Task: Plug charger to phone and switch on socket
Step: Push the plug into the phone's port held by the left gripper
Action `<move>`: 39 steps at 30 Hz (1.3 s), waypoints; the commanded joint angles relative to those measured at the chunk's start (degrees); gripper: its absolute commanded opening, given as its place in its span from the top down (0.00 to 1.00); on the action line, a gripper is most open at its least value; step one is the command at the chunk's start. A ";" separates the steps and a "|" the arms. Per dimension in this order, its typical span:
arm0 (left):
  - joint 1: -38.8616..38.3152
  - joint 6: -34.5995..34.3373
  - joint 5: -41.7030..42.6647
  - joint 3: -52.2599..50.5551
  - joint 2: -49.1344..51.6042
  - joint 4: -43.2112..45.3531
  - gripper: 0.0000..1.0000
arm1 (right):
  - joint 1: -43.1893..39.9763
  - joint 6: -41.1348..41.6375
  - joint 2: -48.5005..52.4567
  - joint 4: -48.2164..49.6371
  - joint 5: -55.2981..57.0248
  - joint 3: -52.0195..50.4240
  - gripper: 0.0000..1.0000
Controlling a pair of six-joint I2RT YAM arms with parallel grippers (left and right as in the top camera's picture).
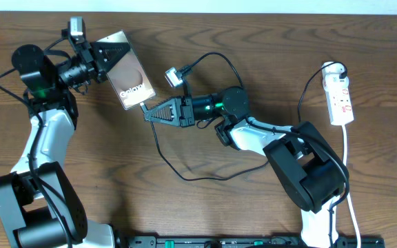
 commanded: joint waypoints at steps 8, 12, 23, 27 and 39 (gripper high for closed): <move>-0.28 0.24 0.96 0.24 -0.81 0.33 0.92 | -0.26 0.70 0.13 0.13 2.08 0.48 0.99; -0.28 0.31 0.96 0.24 -0.81 0.35 0.93 | -0.04 3.13 0.13 0.15 5.73 0.48 0.99; -0.28 2.27 2.93 0.24 -0.81 0.33 0.93 | -0.07 7.91 0.13 0.00 14.97 0.48 0.99; -0.28 2.43 3.72 0.24 -0.81 0.35 0.93 | -0.07 8.24 0.13 -0.04 17.18 0.48 0.99; 0.15 2.43 3.02 0.24 -0.81 0.35 0.93 | -0.07 7.87 0.13 -2.97 16.90 0.48 0.61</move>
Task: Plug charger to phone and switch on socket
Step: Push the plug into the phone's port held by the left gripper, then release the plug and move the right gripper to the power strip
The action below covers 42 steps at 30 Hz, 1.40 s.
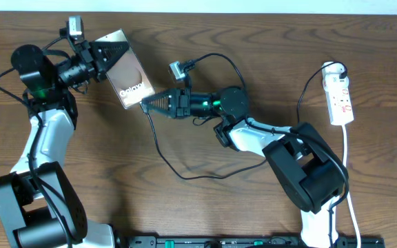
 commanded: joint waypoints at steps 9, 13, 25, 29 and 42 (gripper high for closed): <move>4.92 0.33 1.79 0.24 -0.81 0.31 0.93 | -0.50 -4.17 0.13 -0.50 1.31 0.61 0.01; 7.65 0.22 3.13 0.24 -0.81 0.31 0.93 | -1.29 -6.64 0.13 -2.95 0.96 0.61 0.01; 12.26 -1.57 5.90 0.24 -0.81 0.33 0.93 | -8.35 -26.99 -0.87 -41.59 1.16 0.63 0.01; 12.26 -1.16 5.92 0.24 -0.81 0.31 0.93 | -11.26 -34.69 -4.46 -54.40 3.54 0.63 0.01; 12.26 -0.04 5.92 0.24 -0.81 0.31 0.92 | -30.03 -56.48 -30.56 -91.54 13.33 0.66 0.01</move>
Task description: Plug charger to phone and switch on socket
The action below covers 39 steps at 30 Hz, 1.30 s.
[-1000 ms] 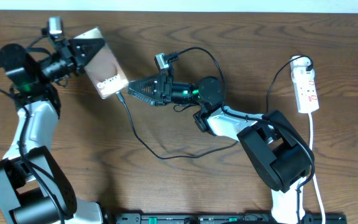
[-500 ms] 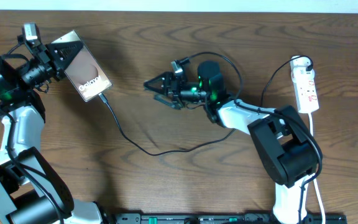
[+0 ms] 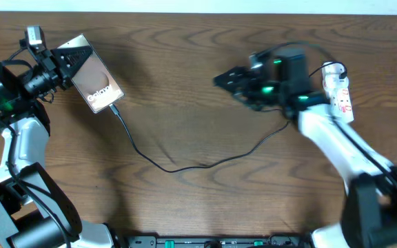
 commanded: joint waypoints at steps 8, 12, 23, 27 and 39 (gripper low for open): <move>0.13 0.37 1.03 0.26 -0.81 0.37 0.93 | -20.68 -16.28 -13.46 -16.02 11.34 0.09 0.01; 0.13 1.01 1.03 0.26 -0.81 0.35 0.93 | -27.41 -20.59 -12.79 -21.27 16.46 0.09 0.01; 0.13 1.01 1.03 0.26 -0.81 0.35 0.93 | -39.74 -31.26 -3.76 -27.02 17.42 6.43 0.01; 0.13 1.01 1.03 0.26 -0.81 0.35 0.93 | -40.26 -38.75 5.40 -37.46 16.70 18.03 0.01; 0.13 1.01 1.03 0.26 -0.81 0.35 0.92 | -40.15 -49.42 30.08 -58.03 17.97 45.59 0.01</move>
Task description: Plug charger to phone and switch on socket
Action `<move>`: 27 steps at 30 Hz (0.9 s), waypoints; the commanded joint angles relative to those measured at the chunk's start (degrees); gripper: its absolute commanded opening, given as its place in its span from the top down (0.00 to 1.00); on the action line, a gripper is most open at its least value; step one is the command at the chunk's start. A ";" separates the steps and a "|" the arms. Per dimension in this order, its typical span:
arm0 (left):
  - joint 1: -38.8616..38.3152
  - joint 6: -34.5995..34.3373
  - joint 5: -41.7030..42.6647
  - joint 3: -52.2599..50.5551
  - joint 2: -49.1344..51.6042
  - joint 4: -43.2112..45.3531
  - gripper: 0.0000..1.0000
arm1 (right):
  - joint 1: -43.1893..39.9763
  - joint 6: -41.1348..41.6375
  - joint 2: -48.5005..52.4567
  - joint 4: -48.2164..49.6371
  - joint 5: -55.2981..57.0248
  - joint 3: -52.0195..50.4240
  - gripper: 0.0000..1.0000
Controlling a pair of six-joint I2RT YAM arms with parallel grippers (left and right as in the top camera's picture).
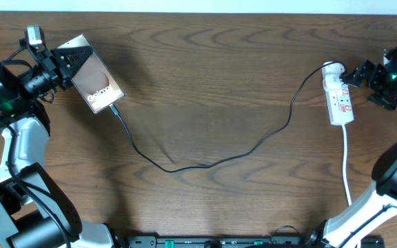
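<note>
The phone (pixel 96 83) with a lit screen is tilted at the far left, and my left gripper (pixel 66 58) is shut on its upper end. The black charger cable (pixel 185 167) is plugged into the phone's lower end (pixel 114 109). It sags across the table and rises to the charger plug (pixel 332 69) at the top of the white socket strip (pixel 339 102). My right gripper (pixel 354 73) is at the right edge, pointing left, close beside the strip's upper end. How its jaws stand is not clear.
The strip's white lead (pixel 347 165) runs down the right side towards the front edge. A black rail (pixel 205 242) lies along the front. The arm bases stand at the front left and front right corners.
My right arm has swung from the table's right-centre to the far right edge, so its gripper is now beside the socket strip's top. The left arm, phone and cable are as before.
At first my left gripper held the phone left of centre while my right gripper held the cable's plug at its lower end. Then the plug was pressed to the port. Later the phone was at the far left with the cable attached, and the right gripper had let go and was nearing the strip.
</note>
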 commanded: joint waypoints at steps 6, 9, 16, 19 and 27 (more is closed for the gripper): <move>0.13 0.79 0.92 0.26 -0.81 0.35 0.93 | 0.28 -7.52 11.78 -0.20 -0.33 7.43 0.02; 0.13 0.79 0.92 0.26 -0.81 0.35 0.93 | 0.63 -7.50 13.14 1.86 -0.37 7.43 0.02; 0.13 1.01 0.92 0.26 -0.81 0.35 0.93 | 2.58 -10.25 13.38 6.71 -0.39 7.41 0.01; 0.13 1.01 0.90 0.26 -0.81 0.37 0.93 | 3.65 -10.23 13.40 7.17 -0.46 7.41 0.01; 0.13 0.98 0.94 0.26 -0.81 0.35 0.93 | 6.86 -7.93 14.14 6.54 -0.96 7.28 0.01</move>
